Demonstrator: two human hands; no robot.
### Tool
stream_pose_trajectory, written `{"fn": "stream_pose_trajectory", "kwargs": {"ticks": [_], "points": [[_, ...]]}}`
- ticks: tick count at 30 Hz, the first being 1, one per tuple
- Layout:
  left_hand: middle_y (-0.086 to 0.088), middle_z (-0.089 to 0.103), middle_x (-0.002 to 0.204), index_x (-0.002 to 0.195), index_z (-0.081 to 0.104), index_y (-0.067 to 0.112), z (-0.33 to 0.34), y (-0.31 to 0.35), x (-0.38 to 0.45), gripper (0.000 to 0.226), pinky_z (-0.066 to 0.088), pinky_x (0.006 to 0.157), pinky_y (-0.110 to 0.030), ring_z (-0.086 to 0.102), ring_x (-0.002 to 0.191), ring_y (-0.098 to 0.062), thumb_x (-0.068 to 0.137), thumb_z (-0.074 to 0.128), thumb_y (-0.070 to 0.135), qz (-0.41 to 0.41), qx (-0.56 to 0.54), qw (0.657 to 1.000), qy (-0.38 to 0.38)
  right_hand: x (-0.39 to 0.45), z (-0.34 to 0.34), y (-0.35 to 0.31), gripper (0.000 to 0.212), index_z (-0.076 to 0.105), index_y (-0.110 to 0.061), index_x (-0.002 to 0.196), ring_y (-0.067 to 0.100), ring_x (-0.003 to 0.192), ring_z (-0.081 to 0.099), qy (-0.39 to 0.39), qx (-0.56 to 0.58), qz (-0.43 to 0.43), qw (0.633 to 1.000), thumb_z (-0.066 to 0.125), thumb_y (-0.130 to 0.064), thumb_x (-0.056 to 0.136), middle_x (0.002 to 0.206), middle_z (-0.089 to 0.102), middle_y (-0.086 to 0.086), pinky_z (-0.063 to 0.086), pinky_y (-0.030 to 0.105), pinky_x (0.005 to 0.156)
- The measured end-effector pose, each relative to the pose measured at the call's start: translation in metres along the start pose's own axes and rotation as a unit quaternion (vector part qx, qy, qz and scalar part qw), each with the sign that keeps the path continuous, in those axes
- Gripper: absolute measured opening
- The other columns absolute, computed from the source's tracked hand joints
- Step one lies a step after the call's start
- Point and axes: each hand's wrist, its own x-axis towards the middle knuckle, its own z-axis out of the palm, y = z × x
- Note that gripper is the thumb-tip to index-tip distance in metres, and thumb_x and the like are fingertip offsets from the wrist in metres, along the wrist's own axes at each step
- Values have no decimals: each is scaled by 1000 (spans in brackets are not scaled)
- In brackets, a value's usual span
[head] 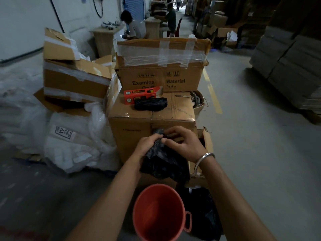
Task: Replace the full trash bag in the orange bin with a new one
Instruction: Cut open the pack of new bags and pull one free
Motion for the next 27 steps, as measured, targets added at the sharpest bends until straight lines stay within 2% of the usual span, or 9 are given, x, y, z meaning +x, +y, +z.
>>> {"fn": "stream_pose_trajectory", "kwargs": {"ticks": [4, 7, 10, 13, 15, 18, 22, 25, 27], "points": [[-2, 70, 82, 96, 74, 10, 9, 1, -11, 36, 43, 48, -23, 65, 63, -14, 85, 67, 44, -18, 26, 998, 51, -11, 3, 6, 46, 57, -43, 98, -9, 88, 63, -40, 7, 15, 999, 71, -68, 62, 97, 65, -20, 54, 15, 71], [-7, 69, 93, 107, 71, 8, 12, 2, -16, 45, 45, 57, -27, 64, 73, -19, 85, 66, 46, -24, 12, 998, 60, -15, 4, 9, 48, 55, -40, 88, -7, 82, 63, -25, 3, 32, 999, 71, -73, 57, 91, 65, -16, 55, 18, 68], [-10, 63, 91, 118, 62, 10, 17, 1, -19, 46, 51, 58, -26, 62, 78, -24, 91, 58, 47, -41, -105, 993, 29, -20, 6, 15, 46, 55, -39, 80, -6, 74, 62, -26, -13, 44, 999, 70, -75, 55, 83, 66, -14, 51, 16, 59], [-18, 71, 103, 116, 63, 6, 16, -14, -18, 68, 57, 64, -35, 70, 88, -33, 79, 60, 64, -57, -251, 965, -43, -20, 10, 26, 26, 58, -34, 78, -2, 70, 62, 4, -49, 56, 997, 71, -55, 71, 78, 65, -12, 47, 13, 56], [-19, 72, 111, 119, 66, 6, 15, -26, -18, 79, 59, 73, -42, 72, 97, -34, 69, 71, 67, -20, -281, 956, -86, -19, 12, 32, 19, 60, -29, 70, -3, 64, 60, 48, -57, 73, 995, 66, -45, 80, 69, 64, -11, 43, 14, 53], [-16, 72, 114, 117, 68, 6, 18, -36, -20, 68, 58, 76, -36, 71, 103, -29, 64, 88, 45, 79, -212, 969, -97, -18, 16, 34, 41, 59, -20, 56, 0, 44, 50, 89, -53, 84, 991, 58, -46, 87, 51, 58, -6, 33, 17, 44], [-13, 76, 100, 107, 72, 7, 23, -35, -22, 40, 58, 71, -33, 74, 93, -28, 71, 85, 21, 108, -138, 984, 30, -16, 20, 33, 55, 65, -5, 62, 19, 49, 56, 69, -21, 101, 992, 52, -51, 88, 56, 64, 7, 38, 31, 47], [0, 76, 72, 92, 75, 11, 13, -29, -25, 26, 53, 49, -24, 72, 60, -14, 77, 81, 31, 106, -121, 982, 98, -13, 20, 36, 59, 62, 0, 60, 21, 48, 51, 90, -3, 129, 988, 53, -51, 88, 54, 59, 10, 35, 29, 51], [11, 63, 51, 79, 71, 19, 5, -27, -25, 26, 37, 33, -17, 52, 35, -3, 78, 78, 44, 107, -78, 983, 130, -12, 19, 39, 59, 62, -3, 56, 19, 48, 52, 96, 1, 153, 983, 53, -51, 89, 53, 60, 10, 35, 28, 52]]}}
